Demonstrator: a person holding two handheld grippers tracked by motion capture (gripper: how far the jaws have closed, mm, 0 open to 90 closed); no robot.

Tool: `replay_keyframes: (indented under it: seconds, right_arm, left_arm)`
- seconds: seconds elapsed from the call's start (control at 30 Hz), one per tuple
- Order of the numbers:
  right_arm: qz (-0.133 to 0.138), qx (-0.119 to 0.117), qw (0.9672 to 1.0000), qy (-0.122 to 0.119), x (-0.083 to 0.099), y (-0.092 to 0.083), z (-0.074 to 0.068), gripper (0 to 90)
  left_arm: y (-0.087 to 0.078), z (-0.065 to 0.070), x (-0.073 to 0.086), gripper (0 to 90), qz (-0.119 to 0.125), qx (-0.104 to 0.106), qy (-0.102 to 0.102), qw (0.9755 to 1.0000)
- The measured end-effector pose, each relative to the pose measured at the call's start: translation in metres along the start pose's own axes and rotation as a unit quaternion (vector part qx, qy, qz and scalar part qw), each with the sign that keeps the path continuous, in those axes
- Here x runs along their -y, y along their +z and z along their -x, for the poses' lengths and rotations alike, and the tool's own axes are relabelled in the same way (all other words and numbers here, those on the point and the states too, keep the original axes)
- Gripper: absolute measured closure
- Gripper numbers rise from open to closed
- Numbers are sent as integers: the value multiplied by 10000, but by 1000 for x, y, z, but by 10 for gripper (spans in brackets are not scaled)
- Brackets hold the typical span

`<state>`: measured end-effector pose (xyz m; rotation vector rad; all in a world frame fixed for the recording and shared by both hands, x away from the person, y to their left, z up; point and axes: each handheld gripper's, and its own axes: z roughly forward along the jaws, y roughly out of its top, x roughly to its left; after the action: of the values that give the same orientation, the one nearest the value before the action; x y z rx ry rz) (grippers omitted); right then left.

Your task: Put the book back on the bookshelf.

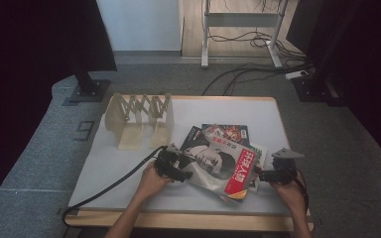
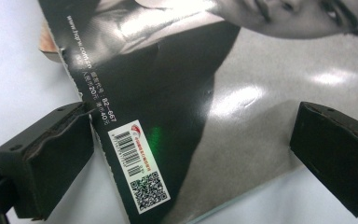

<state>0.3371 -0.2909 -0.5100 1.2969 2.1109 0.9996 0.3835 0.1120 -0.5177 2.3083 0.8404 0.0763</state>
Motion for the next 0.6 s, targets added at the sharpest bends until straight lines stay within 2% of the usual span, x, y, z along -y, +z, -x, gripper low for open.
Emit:
replay_keyframes:
  seconds: [0.27,0.37,0.4,0.5,0.53,0.6]
  right_arm:
    - [-59,78,9999,59,-5,7,7,28]
    - [-81,102,9999,64,-8,9,10,28]
    - [-91,129,9998,81,-10,11,12,30]
    - [-106,130,9998,92,-13,14,14,30]
    - [-107,131,9998,98,-15,17,16,31]
    - [-108,145,9998,94,-16,18,16,31]
  left_arm:
    - [-1,13,5,0,-166,-46,138,9998]
    - [-2,17,8,0,-161,-34,153,9997]
    - [-4,17,11,0,-65,80,58,9999]
    - [-6,19,15,0,-21,122,50,9999]
    - [-6,24,17,0,-84,22,158,9998]
    - [-6,27,18,0,-102,-17,203,9997]
